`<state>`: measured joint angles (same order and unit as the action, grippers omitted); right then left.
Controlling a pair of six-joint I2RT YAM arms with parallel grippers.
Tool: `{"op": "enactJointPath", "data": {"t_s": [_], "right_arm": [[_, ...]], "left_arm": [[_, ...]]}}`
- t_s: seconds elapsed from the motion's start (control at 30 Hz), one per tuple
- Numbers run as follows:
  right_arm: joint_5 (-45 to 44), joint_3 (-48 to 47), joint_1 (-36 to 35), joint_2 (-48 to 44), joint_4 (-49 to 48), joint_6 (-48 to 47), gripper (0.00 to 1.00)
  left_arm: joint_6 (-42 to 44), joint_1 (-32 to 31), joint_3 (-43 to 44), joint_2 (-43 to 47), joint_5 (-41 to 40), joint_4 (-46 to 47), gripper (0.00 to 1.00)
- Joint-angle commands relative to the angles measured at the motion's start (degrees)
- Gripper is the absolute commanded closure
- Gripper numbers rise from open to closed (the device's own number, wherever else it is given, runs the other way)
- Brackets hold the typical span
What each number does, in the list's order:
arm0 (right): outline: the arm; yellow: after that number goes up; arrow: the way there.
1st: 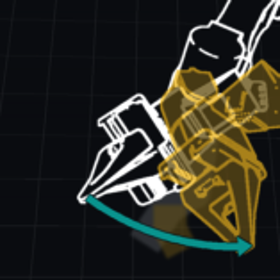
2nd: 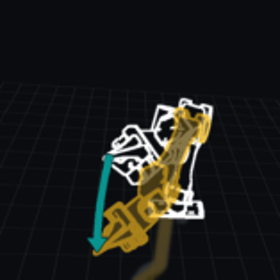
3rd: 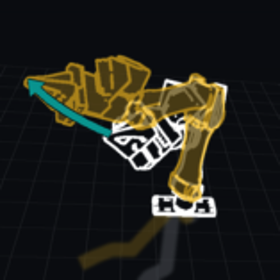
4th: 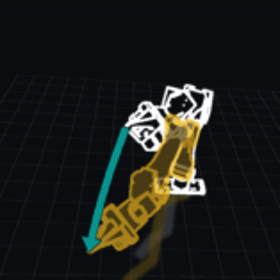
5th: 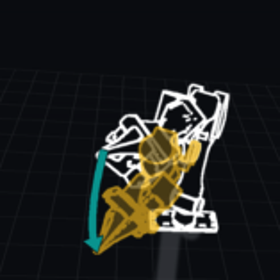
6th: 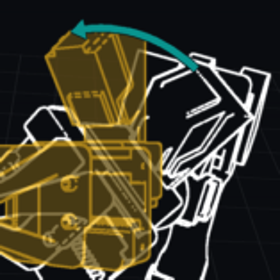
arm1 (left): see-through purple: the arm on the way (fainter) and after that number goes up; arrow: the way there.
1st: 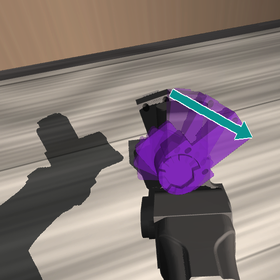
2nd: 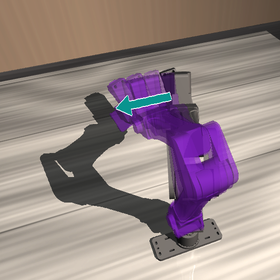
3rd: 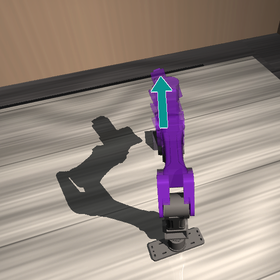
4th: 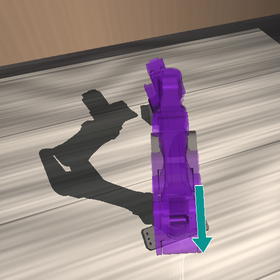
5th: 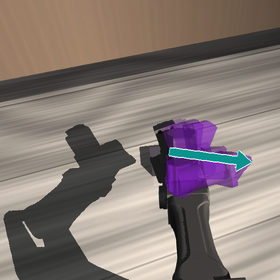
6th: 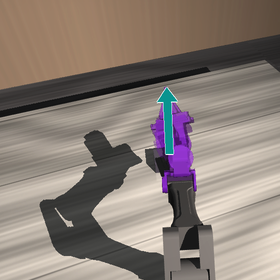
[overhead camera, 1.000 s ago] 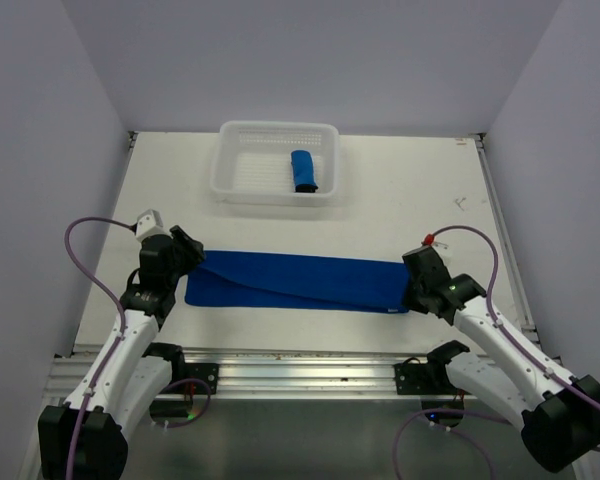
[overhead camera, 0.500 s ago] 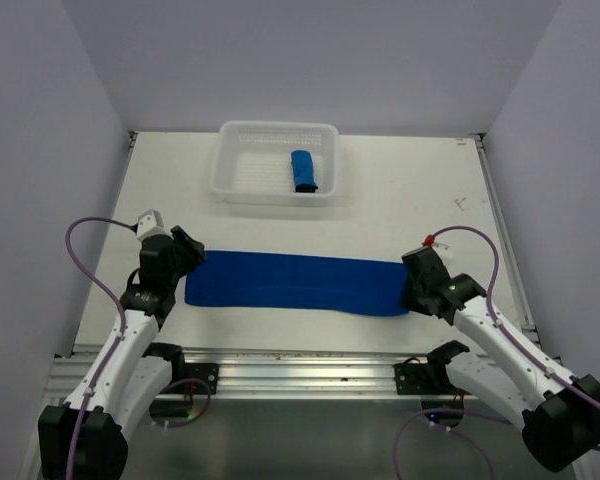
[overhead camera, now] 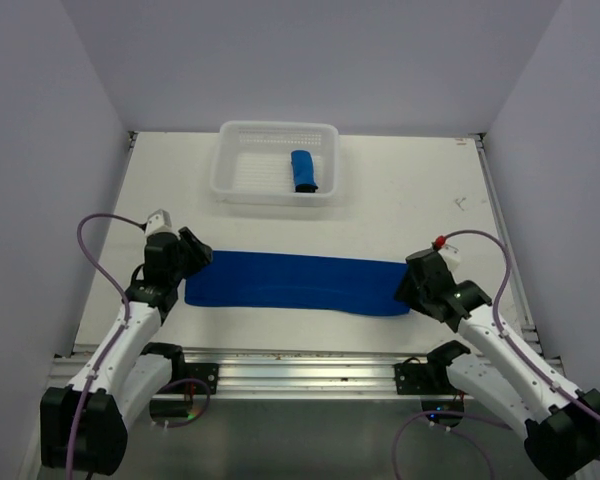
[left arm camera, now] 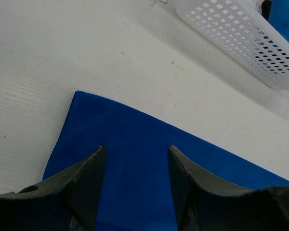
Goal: Roll the towels
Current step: Fold the towel
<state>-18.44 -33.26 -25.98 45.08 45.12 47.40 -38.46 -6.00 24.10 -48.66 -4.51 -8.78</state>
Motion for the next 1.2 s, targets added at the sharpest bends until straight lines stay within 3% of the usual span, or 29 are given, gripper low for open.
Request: {"op": "enactJointPath", "data": {"t_s": [0.0,0.13,0.43,0.63,0.67,0.8,1.17], "right_arm": [[0.2,5.6,0.0,1.8,-3.9,6.5,0.39],[0.6,8.8,0.7,3.6,-7.7,10.0,0.36],[1.5,12.9,3.9,4.3,-12.9,10.7,0.39],[4.1,14.3,10.0,7.6,-17.7,8.0,0.64],[4.1,13.9,10.2,8.0,-17.8,7.7,0.75],[4.5,12.3,11.6,8.5,-17.8,7.2,1.0],[0.6,2.0,24.7,0.4,-4.6,-1.3,1.0]], "left_arm": [[-0.2,0.5,0.9,-1.1,2.5,3.7,0.43],[0.4,0.5,2.4,-2.4,3.5,3.8,0.43],[0.5,0.4,1.5,-3.6,4.2,6.1,0.42],[0.7,0.5,3.4,-3.7,4.2,5.1,0.42],[0.1,0.5,4.1,-3.5,6.3,5.1,0.42],[-1.1,0.6,6.0,-3.3,9.1,4.1,0.42],[-1.3,0.6,11.5,-3.2,13.9,-0.1,0.4]]}}
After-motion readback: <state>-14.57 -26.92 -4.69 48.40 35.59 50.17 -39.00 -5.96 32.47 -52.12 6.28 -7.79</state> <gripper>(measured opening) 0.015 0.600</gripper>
